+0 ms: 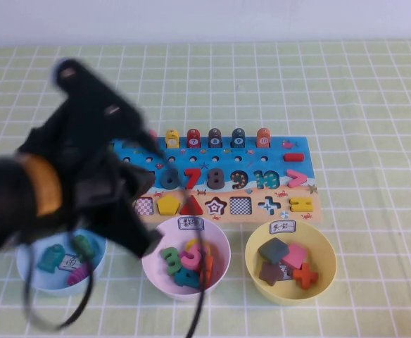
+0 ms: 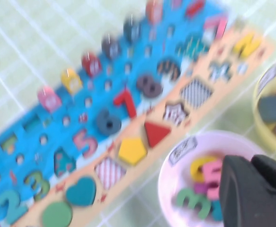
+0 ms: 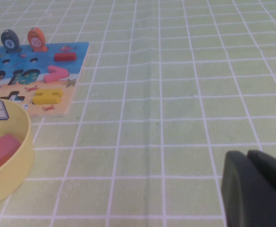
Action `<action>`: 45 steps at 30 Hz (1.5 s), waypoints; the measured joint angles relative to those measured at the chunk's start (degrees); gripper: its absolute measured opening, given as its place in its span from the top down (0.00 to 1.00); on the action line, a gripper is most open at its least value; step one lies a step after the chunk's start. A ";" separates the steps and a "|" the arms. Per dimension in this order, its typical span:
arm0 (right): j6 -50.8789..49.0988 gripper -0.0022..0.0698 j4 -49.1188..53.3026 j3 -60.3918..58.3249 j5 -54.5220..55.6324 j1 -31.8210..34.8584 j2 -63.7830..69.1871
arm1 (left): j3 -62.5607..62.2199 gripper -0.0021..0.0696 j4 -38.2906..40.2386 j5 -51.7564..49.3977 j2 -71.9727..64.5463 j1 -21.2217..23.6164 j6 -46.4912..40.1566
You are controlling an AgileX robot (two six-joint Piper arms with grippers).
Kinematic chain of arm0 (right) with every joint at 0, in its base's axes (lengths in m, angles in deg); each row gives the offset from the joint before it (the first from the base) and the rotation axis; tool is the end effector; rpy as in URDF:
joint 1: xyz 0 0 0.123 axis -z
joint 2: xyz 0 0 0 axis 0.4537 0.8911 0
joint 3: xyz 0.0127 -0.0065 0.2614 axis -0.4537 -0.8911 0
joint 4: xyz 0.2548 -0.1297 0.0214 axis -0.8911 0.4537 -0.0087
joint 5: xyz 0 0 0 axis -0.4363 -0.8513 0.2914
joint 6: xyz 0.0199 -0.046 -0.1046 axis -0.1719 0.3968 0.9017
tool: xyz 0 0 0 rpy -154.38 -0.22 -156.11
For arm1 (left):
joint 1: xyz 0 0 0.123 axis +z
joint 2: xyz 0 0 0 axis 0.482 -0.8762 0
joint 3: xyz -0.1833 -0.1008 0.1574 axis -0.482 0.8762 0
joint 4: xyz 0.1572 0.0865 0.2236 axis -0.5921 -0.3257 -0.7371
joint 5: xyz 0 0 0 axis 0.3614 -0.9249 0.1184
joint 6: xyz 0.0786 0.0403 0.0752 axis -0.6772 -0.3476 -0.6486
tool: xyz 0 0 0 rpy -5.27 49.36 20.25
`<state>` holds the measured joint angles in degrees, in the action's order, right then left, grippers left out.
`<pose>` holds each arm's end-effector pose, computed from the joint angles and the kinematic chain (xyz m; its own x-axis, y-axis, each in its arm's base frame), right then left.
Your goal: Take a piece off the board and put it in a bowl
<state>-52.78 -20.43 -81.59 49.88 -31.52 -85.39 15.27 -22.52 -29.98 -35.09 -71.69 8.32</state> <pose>0.1348 0.0133 0.1650 -0.2990 0.1140 -0.9474 -0.0595 0.9887 0.1377 0.2264 -0.1896 0.3035 -0.3983 0.5134 -0.7601 0.6469 0.7448 0.1640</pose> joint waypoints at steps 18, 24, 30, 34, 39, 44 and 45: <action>0.00 0.99 0.00 0.00 0.00 0.00 0.00 | 30.14 0.97 -4.61 14.35 49.65 0.00 6.39; 0.00 0.99 0.00 0.00 0.00 0.00 0.00 | 33.43 0.97 -13.42 7.12 54.44 0.00 19.92; 0.00 0.99 0.00 0.00 0.00 0.00 0.00 | 40.86 0.97 -31.46 6.50 55.38 0.00 42.86; 0.00 0.99 0.00 0.00 0.00 0.00 0.00 | 46.11 0.97 -32.44 6.72 58.22 1.38 48.32; 0.00 0.99 0.00 0.00 0.00 0.00 0.00 | 50.95 0.97 -24.75 7.33 63.63 7.06 41.71; 0.00 0.99 0.00 0.00 0.00 0.00 -0.07 | 52.93 0.97 -14.45 10.18 64.15 16.21 24.67; 0.00 0.99 0.00 0.00 0.00 0.00 -0.07 | 53.21 0.97 -12.62 11.39 64.15 17.89 21.86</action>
<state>-52.78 -20.43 -81.59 49.88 -31.52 -85.46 68.48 -35.14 -18.59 29.06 -53.80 30.18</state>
